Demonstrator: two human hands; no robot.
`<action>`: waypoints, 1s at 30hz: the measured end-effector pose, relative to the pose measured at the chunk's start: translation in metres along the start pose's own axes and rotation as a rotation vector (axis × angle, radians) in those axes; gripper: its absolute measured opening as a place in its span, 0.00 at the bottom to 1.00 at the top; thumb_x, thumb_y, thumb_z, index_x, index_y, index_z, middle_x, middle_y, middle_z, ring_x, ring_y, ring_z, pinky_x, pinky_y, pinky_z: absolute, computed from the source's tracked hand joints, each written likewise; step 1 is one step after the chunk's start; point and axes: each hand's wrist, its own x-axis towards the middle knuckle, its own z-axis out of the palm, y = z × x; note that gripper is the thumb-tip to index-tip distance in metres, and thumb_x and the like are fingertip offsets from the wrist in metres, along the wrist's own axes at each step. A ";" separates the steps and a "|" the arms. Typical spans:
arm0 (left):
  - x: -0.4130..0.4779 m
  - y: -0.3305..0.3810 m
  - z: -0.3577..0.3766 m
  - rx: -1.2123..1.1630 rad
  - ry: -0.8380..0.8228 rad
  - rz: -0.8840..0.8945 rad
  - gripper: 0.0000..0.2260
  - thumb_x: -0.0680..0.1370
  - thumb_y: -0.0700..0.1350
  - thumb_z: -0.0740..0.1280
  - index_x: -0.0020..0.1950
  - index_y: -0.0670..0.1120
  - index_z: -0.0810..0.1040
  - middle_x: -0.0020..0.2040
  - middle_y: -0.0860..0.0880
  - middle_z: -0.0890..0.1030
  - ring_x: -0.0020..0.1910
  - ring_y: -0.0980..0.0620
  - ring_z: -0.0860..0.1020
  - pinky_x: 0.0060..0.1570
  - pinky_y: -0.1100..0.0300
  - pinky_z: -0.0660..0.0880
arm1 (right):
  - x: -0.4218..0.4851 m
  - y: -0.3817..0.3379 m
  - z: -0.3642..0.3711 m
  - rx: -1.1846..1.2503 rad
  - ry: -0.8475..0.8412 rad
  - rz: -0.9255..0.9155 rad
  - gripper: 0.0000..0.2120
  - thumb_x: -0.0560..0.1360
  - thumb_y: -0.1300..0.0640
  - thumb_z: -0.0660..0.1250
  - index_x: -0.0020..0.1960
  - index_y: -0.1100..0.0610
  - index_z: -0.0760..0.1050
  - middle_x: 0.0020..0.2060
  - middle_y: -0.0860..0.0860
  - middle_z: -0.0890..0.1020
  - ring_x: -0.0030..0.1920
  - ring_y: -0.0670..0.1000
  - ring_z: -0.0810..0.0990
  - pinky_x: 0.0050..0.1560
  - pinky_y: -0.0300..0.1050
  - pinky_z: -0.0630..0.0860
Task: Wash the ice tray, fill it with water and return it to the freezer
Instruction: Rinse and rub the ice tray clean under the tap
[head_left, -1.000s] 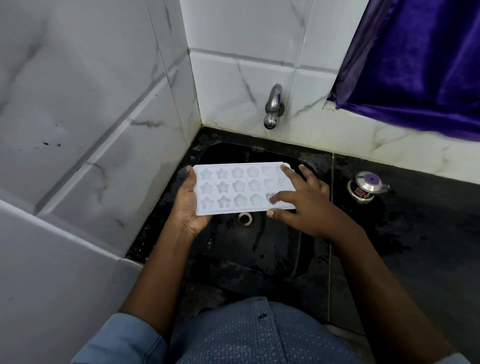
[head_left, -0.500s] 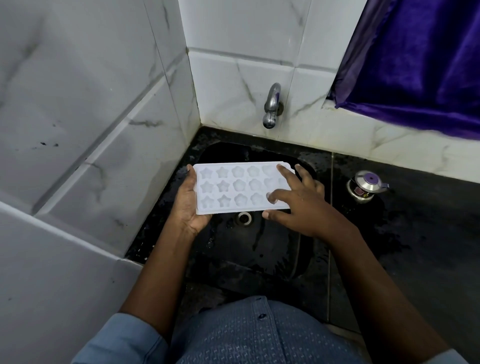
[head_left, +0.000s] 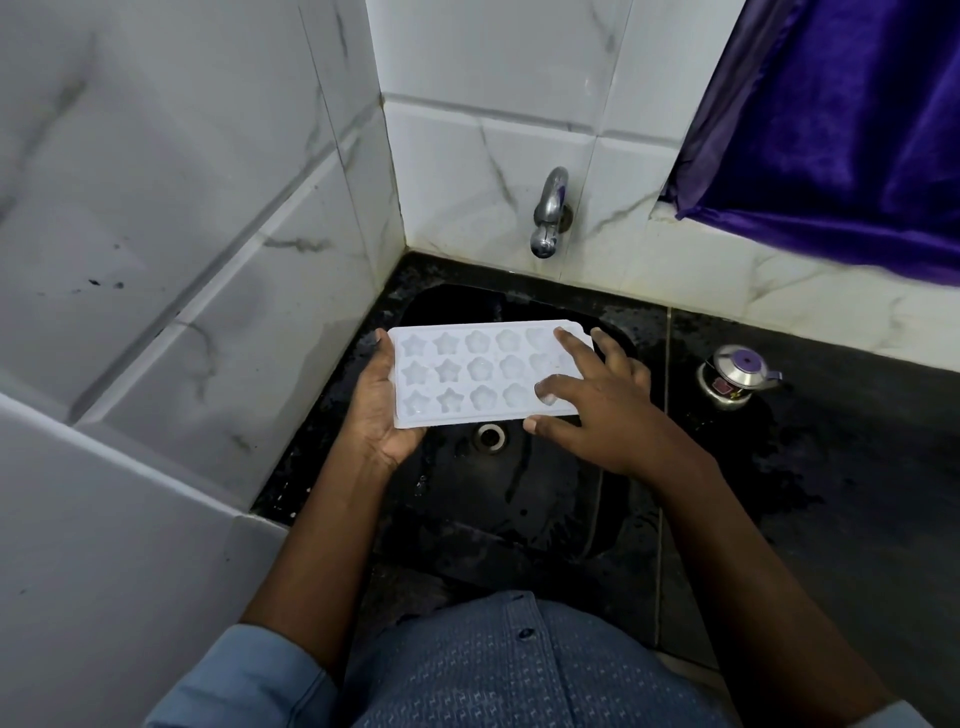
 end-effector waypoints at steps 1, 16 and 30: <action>0.000 0.001 0.000 -0.004 0.002 0.001 0.34 0.85 0.67 0.50 0.75 0.42 0.75 0.69 0.39 0.81 0.66 0.39 0.82 0.57 0.40 0.83 | 0.000 0.000 0.001 -0.008 -0.012 0.004 0.21 0.78 0.29 0.62 0.63 0.41 0.77 0.85 0.47 0.46 0.83 0.55 0.35 0.77 0.62 0.41; -0.002 0.002 0.000 0.020 0.017 0.005 0.35 0.85 0.67 0.49 0.76 0.42 0.74 0.69 0.39 0.82 0.66 0.38 0.81 0.58 0.40 0.82 | 0.000 -0.003 -0.002 0.015 0.014 0.007 0.20 0.78 0.29 0.61 0.60 0.40 0.77 0.85 0.47 0.47 0.83 0.55 0.35 0.77 0.62 0.40; -0.002 0.003 -0.001 0.014 -0.009 -0.009 0.35 0.85 0.67 0.48 0.76 0.41 0.74 0.68 0.39 0.82 0.64 0.40 0.83 0.54 0.43 0.84 | -0.003 -0.001 0.000 0.015 0.042 0.004 0.19 0.78 0.30 0.63 0.61 0.40 0.78 0.85 0.46 0.48 0.83 0.55 0.37 0.77 0.61 0.40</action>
